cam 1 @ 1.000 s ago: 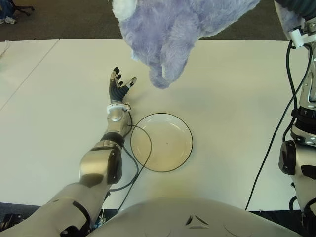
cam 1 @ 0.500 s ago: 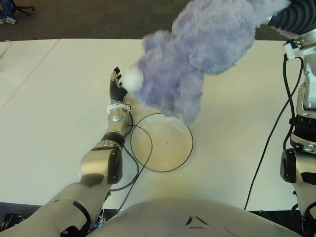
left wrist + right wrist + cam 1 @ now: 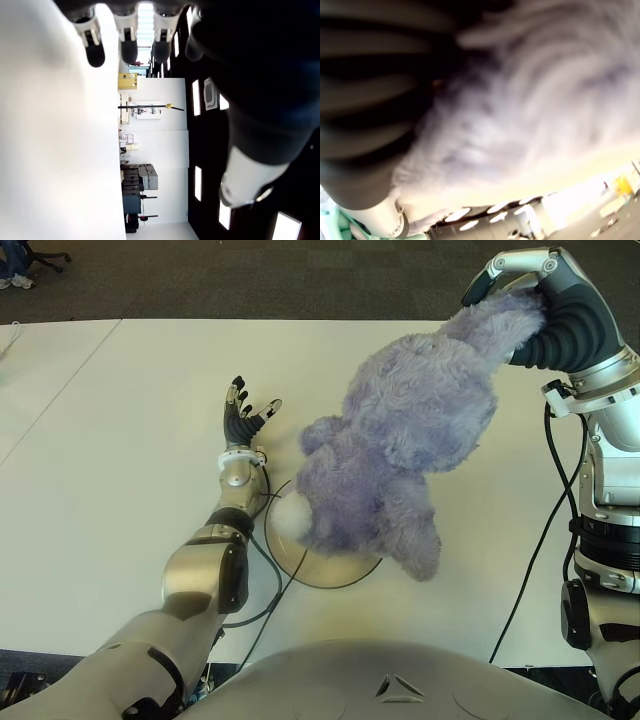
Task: Put the doll into the plate.
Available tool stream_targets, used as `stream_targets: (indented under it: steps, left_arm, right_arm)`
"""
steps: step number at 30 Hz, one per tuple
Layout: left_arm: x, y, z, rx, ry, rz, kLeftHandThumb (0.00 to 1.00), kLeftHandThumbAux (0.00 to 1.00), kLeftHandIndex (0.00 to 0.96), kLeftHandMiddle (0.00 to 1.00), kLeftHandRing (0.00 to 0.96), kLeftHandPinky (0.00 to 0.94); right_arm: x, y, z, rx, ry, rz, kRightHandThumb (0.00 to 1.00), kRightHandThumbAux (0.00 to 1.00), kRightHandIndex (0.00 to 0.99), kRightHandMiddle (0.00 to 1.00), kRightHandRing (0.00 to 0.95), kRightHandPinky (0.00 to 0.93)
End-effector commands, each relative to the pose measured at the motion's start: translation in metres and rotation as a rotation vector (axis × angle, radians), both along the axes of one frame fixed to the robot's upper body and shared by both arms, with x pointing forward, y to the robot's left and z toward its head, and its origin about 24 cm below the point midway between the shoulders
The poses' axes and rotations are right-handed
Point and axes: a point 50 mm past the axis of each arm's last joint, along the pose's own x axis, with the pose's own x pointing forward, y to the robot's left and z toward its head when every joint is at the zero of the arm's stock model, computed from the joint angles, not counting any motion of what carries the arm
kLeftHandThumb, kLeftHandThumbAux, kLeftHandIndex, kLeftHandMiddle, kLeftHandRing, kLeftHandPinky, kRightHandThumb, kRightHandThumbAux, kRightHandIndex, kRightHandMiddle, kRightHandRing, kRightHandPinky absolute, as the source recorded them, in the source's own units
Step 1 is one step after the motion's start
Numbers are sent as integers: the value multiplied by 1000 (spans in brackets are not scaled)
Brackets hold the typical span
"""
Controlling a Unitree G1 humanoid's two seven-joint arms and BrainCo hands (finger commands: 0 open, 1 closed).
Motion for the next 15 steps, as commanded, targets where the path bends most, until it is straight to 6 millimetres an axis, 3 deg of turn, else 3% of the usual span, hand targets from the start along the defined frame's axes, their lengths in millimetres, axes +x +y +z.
stream_targets:
  steps: [1,4,15]
  left_arm:
    - [-57,-12,-74,-61,365,6,0,795,31,56,70,108]
    - [-58,-12,-74,-69,369,6,0,789,32,60,73,104]
    - [-57,-11,-74,-73,365,8,19,785,43,71,80,101]
  right_arm:
    - [-4,-7,-29,18,148,46,314,750,721,845,856,839]
    - [-7,-11,-44,11,223,61,298,762,723,853,862,845]
    - [-9,-13,-56,10,312,54,243,706,755,864,864,855]
